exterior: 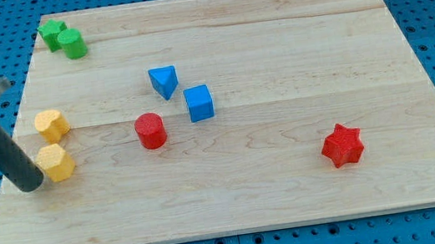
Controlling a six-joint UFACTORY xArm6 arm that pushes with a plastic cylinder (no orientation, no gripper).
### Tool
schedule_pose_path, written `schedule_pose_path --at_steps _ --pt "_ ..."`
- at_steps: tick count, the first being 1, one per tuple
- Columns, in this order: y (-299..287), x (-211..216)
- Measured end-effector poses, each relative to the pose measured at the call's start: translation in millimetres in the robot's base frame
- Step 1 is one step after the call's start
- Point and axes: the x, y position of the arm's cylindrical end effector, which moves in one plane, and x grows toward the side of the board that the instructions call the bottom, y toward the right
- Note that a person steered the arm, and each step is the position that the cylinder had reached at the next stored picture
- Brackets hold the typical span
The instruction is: Move the red circle to the top center of the board
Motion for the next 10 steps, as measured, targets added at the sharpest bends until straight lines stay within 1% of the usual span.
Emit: schedule_pose_path --at_steps 2,3,4,5,6,7,8,10 --pt "23.8 0.0" --pt "48.3 5.4" --pt "80.0 22.5" --pt "74.2 -14.9" --pt "36.6 -44.3" --pt "50.7 -34.3" --pt "28.9 -40.3" --pt "6.3 -27.0"
